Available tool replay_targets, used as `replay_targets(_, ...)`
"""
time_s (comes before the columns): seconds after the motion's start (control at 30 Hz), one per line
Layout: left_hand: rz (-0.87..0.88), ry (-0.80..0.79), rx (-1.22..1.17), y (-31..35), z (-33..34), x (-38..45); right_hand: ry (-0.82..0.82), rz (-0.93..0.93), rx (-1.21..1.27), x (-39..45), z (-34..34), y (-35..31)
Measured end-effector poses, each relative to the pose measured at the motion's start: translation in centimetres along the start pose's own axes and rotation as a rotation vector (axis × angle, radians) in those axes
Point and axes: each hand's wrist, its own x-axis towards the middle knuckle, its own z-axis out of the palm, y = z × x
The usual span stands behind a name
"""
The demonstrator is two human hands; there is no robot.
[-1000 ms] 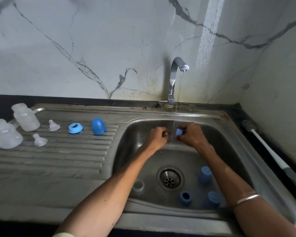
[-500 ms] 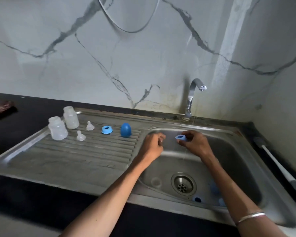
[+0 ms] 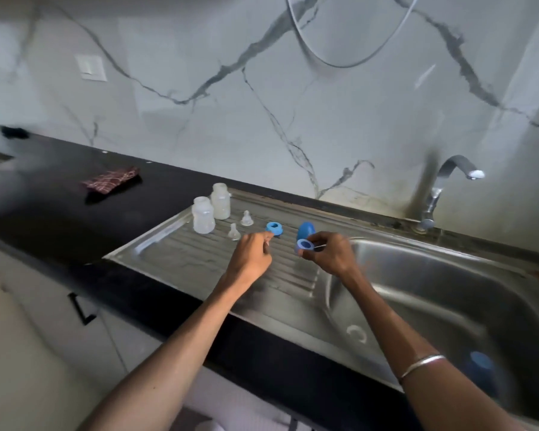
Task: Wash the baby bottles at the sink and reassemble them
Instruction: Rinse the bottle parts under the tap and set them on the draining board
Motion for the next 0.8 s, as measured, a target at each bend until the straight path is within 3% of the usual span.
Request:
replay_targets(0.3,-0.045,0.008,0.088,-5.2,-3.0,1.0,-0.036,-0.023,-0.078,3.9,7.2,-3.1)
replay_targets(0.8,0.148,-0.122,0.301,-5.1,-2.5,0.6,-0.092,-0.056,-0.095,4.5,7.9,-2.3)
